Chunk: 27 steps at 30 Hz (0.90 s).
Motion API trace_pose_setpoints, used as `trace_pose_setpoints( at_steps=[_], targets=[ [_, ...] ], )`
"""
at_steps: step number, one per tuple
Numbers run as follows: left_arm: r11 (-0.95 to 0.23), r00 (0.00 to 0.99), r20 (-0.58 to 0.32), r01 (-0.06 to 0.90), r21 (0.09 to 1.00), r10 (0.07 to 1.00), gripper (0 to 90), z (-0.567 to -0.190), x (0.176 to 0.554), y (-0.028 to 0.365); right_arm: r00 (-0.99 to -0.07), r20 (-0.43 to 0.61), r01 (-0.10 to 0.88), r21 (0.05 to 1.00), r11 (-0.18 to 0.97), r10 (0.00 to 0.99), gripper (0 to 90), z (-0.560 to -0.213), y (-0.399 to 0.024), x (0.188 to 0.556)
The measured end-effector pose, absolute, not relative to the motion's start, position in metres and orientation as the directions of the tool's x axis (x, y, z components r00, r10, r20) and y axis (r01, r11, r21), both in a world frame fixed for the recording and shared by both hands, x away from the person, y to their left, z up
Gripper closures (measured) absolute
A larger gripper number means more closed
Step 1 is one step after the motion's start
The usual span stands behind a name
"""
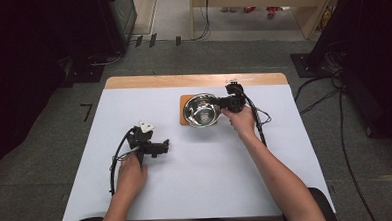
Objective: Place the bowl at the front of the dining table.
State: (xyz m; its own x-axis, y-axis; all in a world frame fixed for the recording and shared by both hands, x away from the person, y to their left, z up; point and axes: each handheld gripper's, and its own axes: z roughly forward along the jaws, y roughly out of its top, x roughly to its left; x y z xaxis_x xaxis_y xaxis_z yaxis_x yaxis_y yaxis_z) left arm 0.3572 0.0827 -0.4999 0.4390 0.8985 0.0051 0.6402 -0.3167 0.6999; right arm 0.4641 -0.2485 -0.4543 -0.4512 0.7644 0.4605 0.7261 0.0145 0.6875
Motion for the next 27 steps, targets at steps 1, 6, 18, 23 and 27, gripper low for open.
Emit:
trace_pose_setpoints(
  at_steps=[1, 6, 18, 23, 27],
  targets=[
    [-0.317, 0.439, 0.005, 0.64, 0.7, 0.898, 0.0, -0.5, 0.357, 0.083, -0.446, 0.467, 0.727, 0.687, 0.005, 0.764, 84.5, -0.455, -0.25, 0.465],
    [-0.317, 0.439, 0.005, 0.64, 0.7, 0.899, 0.0, -0.5, 0.357, 0.083, -0.435, 0.481, 0.724, 0.689, -0.022, 0.761, 84.5, -0.456, -0.251, 0.467],
    [-0.316, 0.438, 0.005, 0.64, 0.7, 0.899, 0.0, -0.5, 0.357, 0.083, -0.426, 0.46, 0.702, 0.711, -0.036, 0.779, 84.5, -0.462, -0.251, 0.472],
    [-0.316, 0.438, 0.005, 0.64, 0.7, 0.899, 0.0, -0.5, 0.357, 0.083, -0.42, 0.464, 0.702, 0.711, -0.045, 0.78, 84.5, -0.465, -0.25, 0.473],
    [-0.316, 0.438, 0.005, 0.64, 0.7, 0.899, 0.0, -0.5, 0.357, 0.083, -0.419, 0.447, 0.695, 0.718, -0.037, 0.79, 84.5, -0.465, -0.25, 0.473]
  ],
)
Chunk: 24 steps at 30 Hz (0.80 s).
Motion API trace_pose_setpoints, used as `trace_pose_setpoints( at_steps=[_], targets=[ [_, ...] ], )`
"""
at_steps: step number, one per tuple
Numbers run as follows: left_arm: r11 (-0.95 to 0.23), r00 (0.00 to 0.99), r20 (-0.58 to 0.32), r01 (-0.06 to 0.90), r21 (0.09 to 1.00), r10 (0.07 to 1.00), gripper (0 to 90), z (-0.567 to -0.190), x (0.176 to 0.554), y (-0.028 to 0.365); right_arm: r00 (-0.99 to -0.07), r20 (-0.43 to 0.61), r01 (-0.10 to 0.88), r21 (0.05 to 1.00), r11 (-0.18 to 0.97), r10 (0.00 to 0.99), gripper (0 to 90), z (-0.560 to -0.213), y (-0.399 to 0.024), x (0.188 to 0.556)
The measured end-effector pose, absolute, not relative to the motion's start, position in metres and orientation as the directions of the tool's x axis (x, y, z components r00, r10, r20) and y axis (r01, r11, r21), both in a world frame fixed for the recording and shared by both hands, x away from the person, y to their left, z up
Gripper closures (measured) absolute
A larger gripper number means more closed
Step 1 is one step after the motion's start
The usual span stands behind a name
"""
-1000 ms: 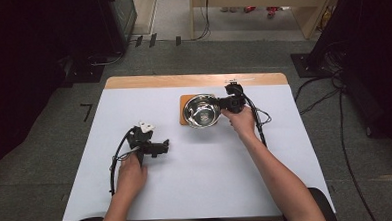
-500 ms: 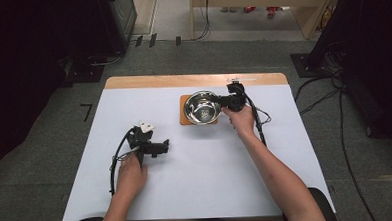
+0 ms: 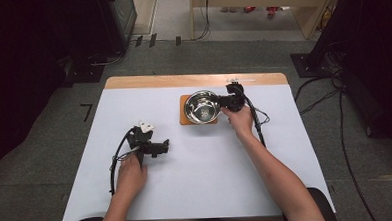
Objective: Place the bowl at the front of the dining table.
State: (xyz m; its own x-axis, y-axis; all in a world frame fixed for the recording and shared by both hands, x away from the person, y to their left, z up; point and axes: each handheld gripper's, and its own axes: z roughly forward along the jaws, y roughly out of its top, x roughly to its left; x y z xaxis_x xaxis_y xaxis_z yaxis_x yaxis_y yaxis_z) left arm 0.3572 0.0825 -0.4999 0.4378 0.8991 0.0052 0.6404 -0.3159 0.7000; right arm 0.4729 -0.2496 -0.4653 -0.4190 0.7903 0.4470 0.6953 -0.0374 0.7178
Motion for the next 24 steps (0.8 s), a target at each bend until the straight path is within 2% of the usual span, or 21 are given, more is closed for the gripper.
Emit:
trace_pose_setpoints(
  at_steps=[10, 24],
  targets=[
    [-0.316, 0.437, 0.005, 0.641, 0.7, 0.899, 0.0, -0.5, 0.357, 0.083, -0.407, 0.41, 0.693, 0.72, -0.016, 0.816, 84.4, -0.472, -0.249, 0.474],
    [-0.316, 0.437, 0.005, 0.641, 0.7, 0.899, 0.0, -0.5, 0.357, 0.083, -0.371, 0.417, 0.71, 0.703, -0.036, 0.83, 82.7, -0.481, -0.25, 0.476]
  ],
)
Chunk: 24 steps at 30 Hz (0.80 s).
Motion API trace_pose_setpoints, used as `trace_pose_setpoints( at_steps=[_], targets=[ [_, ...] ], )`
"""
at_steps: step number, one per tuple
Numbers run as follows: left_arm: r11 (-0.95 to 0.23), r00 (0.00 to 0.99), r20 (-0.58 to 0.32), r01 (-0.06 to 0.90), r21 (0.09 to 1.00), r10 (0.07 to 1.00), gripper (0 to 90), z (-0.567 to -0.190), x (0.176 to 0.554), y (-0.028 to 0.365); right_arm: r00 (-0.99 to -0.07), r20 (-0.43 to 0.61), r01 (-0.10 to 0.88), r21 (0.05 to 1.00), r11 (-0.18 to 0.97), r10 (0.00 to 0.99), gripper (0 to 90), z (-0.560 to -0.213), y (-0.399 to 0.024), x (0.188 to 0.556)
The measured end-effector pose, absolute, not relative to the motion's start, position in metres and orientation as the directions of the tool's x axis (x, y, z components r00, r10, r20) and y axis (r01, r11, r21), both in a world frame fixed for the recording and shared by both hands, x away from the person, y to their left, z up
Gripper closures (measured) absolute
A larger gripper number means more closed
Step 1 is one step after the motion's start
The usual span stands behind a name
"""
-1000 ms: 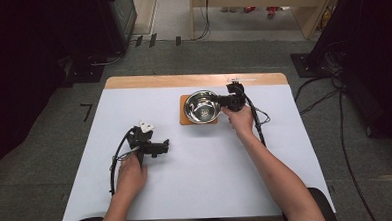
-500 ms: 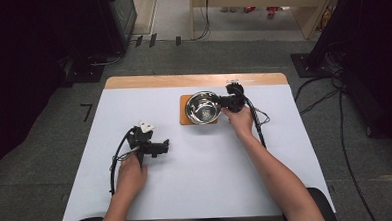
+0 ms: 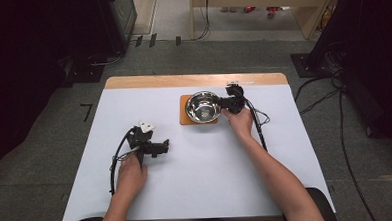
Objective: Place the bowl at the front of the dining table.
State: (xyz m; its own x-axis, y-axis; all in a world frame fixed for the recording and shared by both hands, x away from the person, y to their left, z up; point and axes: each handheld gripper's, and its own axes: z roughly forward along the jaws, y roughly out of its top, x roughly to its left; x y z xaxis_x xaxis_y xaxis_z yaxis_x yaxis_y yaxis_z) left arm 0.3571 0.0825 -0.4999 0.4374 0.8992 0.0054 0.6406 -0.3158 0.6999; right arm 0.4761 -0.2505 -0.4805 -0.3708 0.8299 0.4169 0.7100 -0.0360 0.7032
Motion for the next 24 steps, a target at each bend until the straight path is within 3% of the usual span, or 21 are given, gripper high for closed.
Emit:
trace_pose_setpoints(
  at_steps=[24],
  targets=[
    [-0.316, 0.437, 0.005, 0.641, 0.7, 0.899, 0.0, -0.4999, 0.3571, 0.0825, -0.389, 0.369, 0.708, 0.706, 0.018, 0.844, 79.7, -0.4896, -0.2409, 0.4761]
  ],
)
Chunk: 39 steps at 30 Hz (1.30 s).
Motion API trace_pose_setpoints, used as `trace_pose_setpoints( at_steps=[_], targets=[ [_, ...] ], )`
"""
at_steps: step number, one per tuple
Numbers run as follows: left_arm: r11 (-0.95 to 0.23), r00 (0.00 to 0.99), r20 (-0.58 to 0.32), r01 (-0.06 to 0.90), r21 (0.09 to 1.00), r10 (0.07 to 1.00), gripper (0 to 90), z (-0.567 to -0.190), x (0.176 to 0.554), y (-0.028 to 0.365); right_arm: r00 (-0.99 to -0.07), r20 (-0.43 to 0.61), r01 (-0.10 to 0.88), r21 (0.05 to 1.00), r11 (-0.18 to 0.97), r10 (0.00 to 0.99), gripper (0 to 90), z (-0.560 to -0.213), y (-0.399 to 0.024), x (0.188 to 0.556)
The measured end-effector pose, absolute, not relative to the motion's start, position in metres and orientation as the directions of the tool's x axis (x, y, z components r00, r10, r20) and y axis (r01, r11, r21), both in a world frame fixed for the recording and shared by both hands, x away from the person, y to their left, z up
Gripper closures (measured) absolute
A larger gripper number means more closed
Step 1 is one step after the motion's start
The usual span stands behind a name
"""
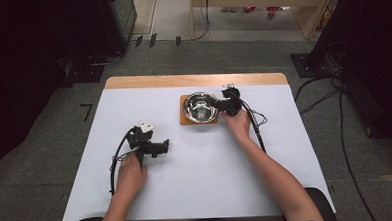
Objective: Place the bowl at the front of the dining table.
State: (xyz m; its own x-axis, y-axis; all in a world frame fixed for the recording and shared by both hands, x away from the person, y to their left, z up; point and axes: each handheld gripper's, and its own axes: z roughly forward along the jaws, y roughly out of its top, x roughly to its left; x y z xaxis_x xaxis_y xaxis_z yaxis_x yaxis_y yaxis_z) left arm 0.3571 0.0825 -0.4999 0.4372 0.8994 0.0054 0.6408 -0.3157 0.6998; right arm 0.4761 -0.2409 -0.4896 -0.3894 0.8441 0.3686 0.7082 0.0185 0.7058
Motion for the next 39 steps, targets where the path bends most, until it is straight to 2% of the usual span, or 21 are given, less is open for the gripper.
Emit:
trace_pose_setpoints(
  at_steps=[7, 8, 20, 25, 39],
  targets=[
    [-0.315, 0.437, 0.005, 0.641, 0.7, 0.899, 0.0, -0.5, 0.357, 0.083, -0.375, 0.355, 0.696, 0.718, 0.007, 0.856, 79.1, -0.49, -0.238, 0.476],
    [-0.315, 0.437, 0.005, 0.641, 0.7, 0.899, 0.0, -0.5, 0.357, 0.083, -0.375, 0.356, 0.696, 0.718, 0.006, 0.856, 75.0, -0.491, -0.238, 0.476],
    [-0.315, 0.437, 0.005, 0.641, 0.7, 0.899, 0.0, -0.5, 0.357, 0.083, -0.368, 0.406, 0.708, 0.706, -0.031, 0.836, 66.6, -0.484, -0.247, 0.475],
    [-0.316, 0.438, 0.005, 0.641, 0.7, 0.899, 0.0, -0.5, 0.357, 0.083, -0.363, 0.407, 0.711, 0.703, -0.033, 0.838, 66.8, -0.481, -0.251, 0.474],
    [-0.316, 0.438, 0.005, 0.641, 0.699, 0.899, 0.0, -0.5, 0.357, 0.083, -0.382, 0.363, 0.703, 0.711, 0.012, 0.85, 75.1, -0.474, -0.25, 0.464]
  ],
)
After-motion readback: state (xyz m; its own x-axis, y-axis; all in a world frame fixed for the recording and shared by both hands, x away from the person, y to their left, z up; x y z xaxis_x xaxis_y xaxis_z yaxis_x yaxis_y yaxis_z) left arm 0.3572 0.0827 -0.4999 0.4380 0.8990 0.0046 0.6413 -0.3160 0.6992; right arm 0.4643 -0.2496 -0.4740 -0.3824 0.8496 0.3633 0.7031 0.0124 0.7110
